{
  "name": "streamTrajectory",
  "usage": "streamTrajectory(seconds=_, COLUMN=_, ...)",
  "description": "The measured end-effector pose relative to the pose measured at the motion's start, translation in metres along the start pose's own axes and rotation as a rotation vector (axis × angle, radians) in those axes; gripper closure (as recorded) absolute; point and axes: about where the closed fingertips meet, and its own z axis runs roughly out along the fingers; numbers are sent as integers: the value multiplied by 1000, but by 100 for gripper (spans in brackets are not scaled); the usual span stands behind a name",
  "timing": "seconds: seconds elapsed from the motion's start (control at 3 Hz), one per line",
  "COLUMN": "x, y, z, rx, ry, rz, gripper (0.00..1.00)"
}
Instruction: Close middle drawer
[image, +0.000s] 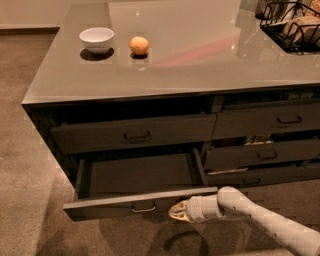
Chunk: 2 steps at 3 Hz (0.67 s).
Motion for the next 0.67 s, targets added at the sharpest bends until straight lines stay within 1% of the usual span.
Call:
streamTrajectory(seconds=0.33, x=-4, y=-20, z=5, rx=56, ry=-7, rz=-1, gripper=100)
streamTrajectory(seconds=0.67, x=-10, y=-42, z=13, rx=98, ry=-8, rz=-17, gripper=100)
